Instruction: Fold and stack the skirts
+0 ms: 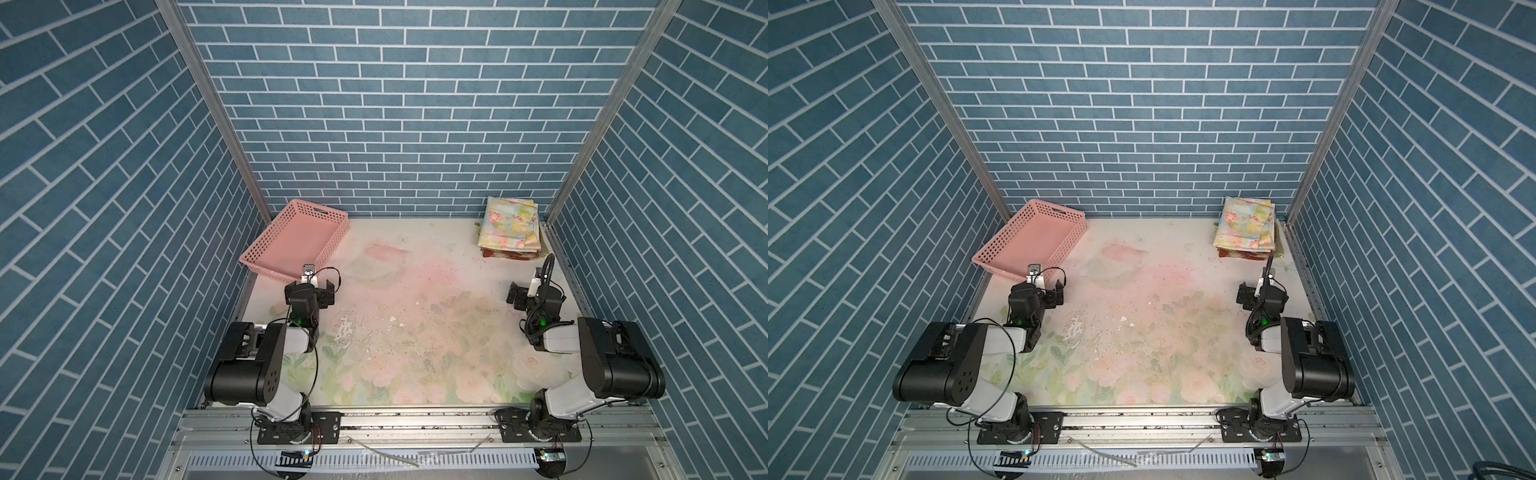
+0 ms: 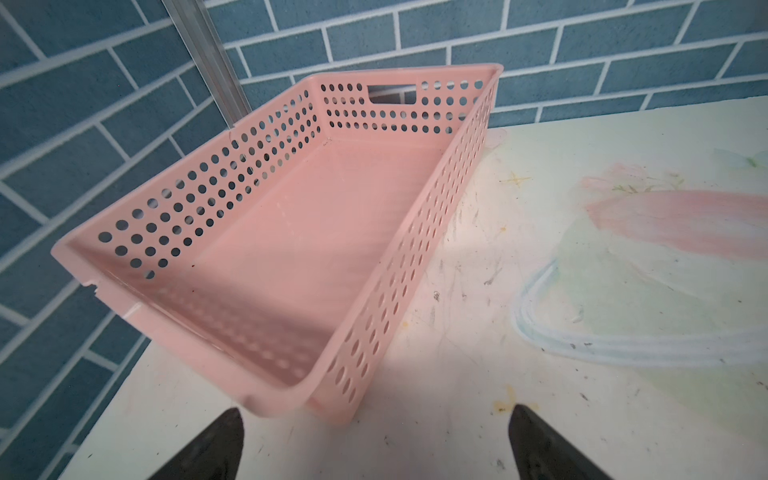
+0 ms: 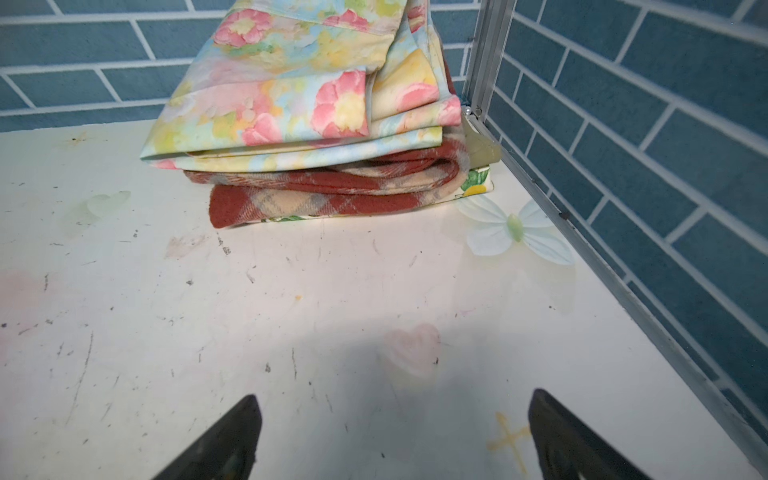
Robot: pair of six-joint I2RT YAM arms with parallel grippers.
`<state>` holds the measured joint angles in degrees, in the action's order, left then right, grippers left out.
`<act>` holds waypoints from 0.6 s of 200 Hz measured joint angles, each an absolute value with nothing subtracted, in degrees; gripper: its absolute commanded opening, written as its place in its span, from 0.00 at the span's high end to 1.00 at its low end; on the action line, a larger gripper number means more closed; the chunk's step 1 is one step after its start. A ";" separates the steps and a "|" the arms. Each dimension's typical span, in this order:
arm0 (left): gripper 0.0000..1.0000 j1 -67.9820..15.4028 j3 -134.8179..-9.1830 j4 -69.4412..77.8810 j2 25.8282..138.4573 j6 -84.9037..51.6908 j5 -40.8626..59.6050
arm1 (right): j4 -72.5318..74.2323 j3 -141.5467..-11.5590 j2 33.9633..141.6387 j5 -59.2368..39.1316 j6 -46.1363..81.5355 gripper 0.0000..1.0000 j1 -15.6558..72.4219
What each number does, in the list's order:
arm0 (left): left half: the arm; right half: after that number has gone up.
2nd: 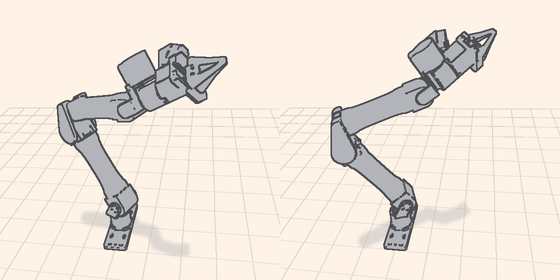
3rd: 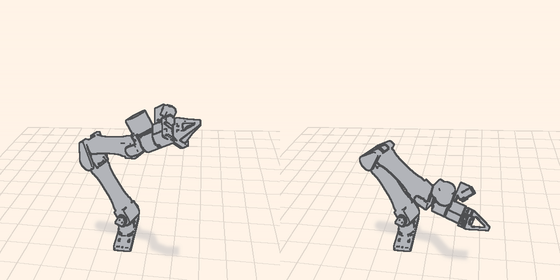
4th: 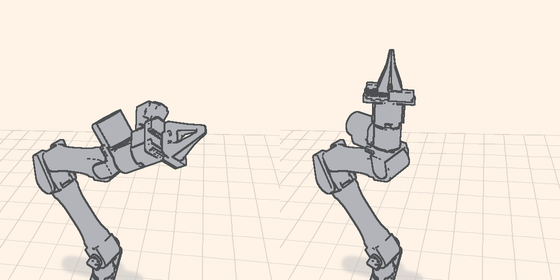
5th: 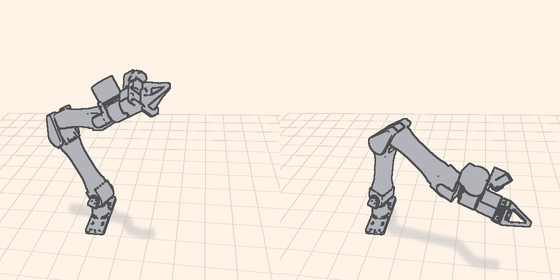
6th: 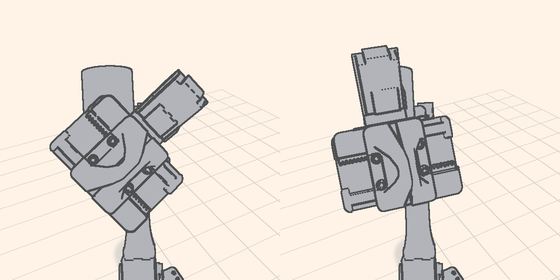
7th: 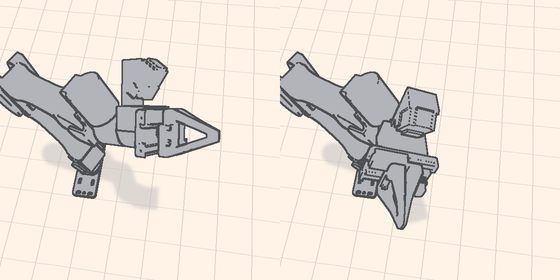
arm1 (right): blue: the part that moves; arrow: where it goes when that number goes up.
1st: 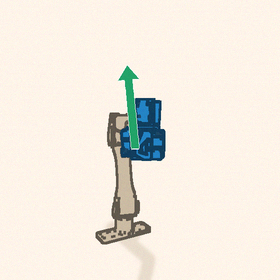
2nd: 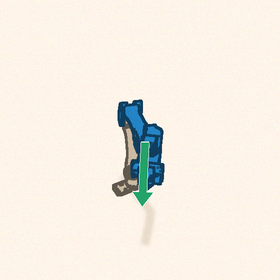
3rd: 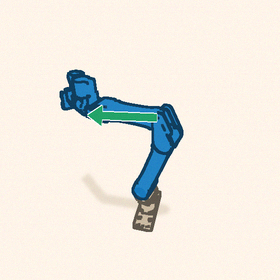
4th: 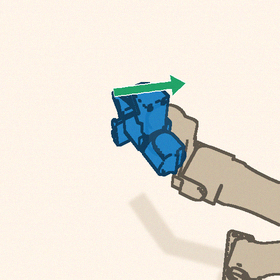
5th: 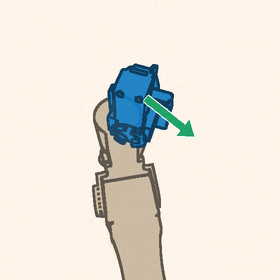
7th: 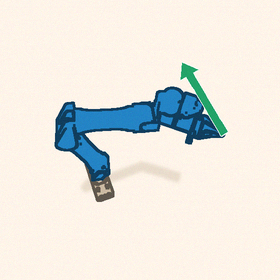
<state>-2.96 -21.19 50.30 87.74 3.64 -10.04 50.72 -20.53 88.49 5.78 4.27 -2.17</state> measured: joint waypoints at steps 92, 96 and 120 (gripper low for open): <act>0.00 -2.96 -21.19 50.48 87.74 3.62 -9.78 | 50.09 -20.53 88.49 4.29 4.25 0.01 -2.20; 0.00 -2.96 -21.19 50.46 87.74 3.62 -9.78 | 50.06 -20.53 88.49 4.27 4.25 0.01 -2.20; 0.00 -2.96 -21.19 50.48 87.74 3.62 -9.76 | 49.67 -20.73 88.49 4.05 4.25 0.01 -2.20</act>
